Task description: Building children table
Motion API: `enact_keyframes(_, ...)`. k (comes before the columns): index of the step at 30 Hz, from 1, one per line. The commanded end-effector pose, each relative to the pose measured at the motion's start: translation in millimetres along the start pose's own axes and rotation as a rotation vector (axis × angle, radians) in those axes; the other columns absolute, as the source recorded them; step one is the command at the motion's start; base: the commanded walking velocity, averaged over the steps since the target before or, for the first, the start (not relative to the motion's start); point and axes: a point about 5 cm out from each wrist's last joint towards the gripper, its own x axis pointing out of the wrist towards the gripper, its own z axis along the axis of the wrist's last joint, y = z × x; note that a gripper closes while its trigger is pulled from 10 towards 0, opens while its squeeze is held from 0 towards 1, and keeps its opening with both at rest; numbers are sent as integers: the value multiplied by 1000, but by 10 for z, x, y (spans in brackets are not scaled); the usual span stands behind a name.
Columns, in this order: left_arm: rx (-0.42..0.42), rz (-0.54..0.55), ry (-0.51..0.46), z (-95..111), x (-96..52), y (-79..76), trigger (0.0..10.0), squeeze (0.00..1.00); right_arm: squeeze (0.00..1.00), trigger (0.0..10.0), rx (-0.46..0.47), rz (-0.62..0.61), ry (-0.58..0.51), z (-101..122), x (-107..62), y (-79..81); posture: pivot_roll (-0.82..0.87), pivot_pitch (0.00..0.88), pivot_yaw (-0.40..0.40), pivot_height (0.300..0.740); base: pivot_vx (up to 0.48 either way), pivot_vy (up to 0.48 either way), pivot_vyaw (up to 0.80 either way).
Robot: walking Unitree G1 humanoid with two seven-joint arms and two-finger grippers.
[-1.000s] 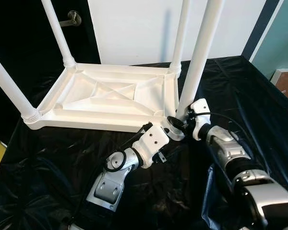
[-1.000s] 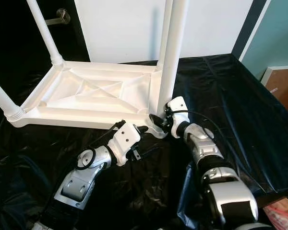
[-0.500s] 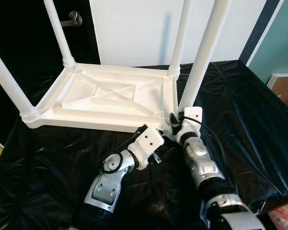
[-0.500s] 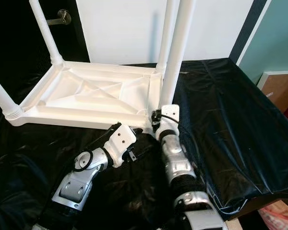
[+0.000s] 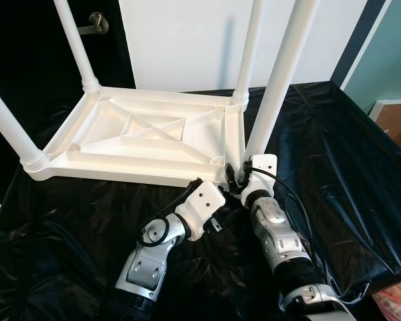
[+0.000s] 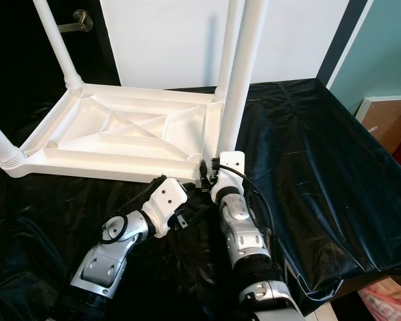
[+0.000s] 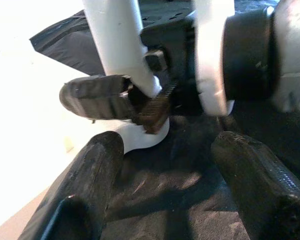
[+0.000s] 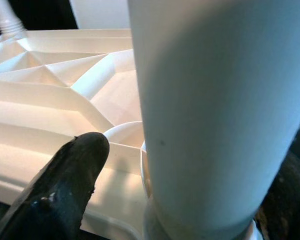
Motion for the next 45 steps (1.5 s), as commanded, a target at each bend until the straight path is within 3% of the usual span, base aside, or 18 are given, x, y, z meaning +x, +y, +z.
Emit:
enact_keyframes(1, 7, 171, -7, 14, -16, 76, 10000, 0, 1000, 10000, 14, 58, -13, 14, -18, -7, 39, 11, -53, 740, 0, 0, 0)
enact_keyframes(3, 9, 175, -9, 24, -13, 94, 10000, 0, 1000, 10000, 19, 154, -5, 44, -48, -113, 39, 11, -54, 740, 0, 0, 0)
enact_keyframes(4, 9, 177, -9, 27, -12, 95, 10000, 0, 259, 10000, -1, 208, -6, 61, -68, -156, 40, 13, -52, 740, 0, 0, 0)
enact_keyframes(6, 9, 177, -10, 29, -11, 95, 10000, 0, 259, 10000, -16, 243, -5, 71, -82, -182, 40, 13, -52, 740, 0, 0, 0)
enact_keyframes(7, 7, 176, -10, 35, -10, 85, 10000, 0, 0, 10000, -41, 298, 5, 70, -99, -216, 45, 18, -54, 740, 0, 0, 0)
enact_keyframes(10, 5, 156, -15, 56, -18, 53, 10000, 0, 0, 10000, -97, 438, 35, 67, -118, -329, 58, 27, -48, 740, 0, 0, 0)
enact_keyframes(17, -13, 134, -8, 48, -37, 43, 10000, 0, 0, 10000, -171, 519, 67, 94, -45, -447, 58, 31, -43, 740, 0, 0, 0)
enact_keyframes(19, -17, 120, -9, 51, -42, 45, 10000, 0, 0, 10000, -213, 547, 94, 136, 57, -477, 57, 33, -43, 740, 0, 0, 0)
enact_keyframes(24, -20, 111, -14, 68, -22, 37, 10000, 0, 0, 9765, -253, 584, 126, 152, 146, -453, 60, 30, -43, 740, 0, 0, 0)
enact_keyframes(25, -21, 109, -17, 75, -15, 33, 10000, 0, 0, 5882, -258, 593, 136, 144, 161, -437, 60, 30, -43, 740, 0, 0, 0)
enact_keyframes(26, -22, 107, -19, 80, -13, 27, 10000, 0, 0, 0, -263, 603, 146, 124, 171, -421, 68, 25, -49, 740, 0, 0, 0)
enact_keyframes(34, -19, 125, -18, 93, -24, 61, 10000, 0, 0, 0, -253, 623, 181, 45, 156, -422, 88, 27, -67, 740, 0, 0, 0)
enact_keyframes(35, -21, 130, -18, 98, -28, 68, 10000, 0, 0, 6706, -250, 626, 184, 35, 156, -427, 88, 27, -67, 740, 0, 0, 0)
enact_keyframes(36, -21, 131, -19, 100, -31, 69, 10000, 0, 0, 10000, -249, 624, 188, 26, 154, -431, 87, 29, -68, 740, 0, 0, 0)
enact_keyframes(45, -24, 102, -18, 85, -15, 6, 10000, 0, 0, 10000, -225, 525, 202, -60, 128, -463, 59, 27, -57, 740, 0, 0, 0)
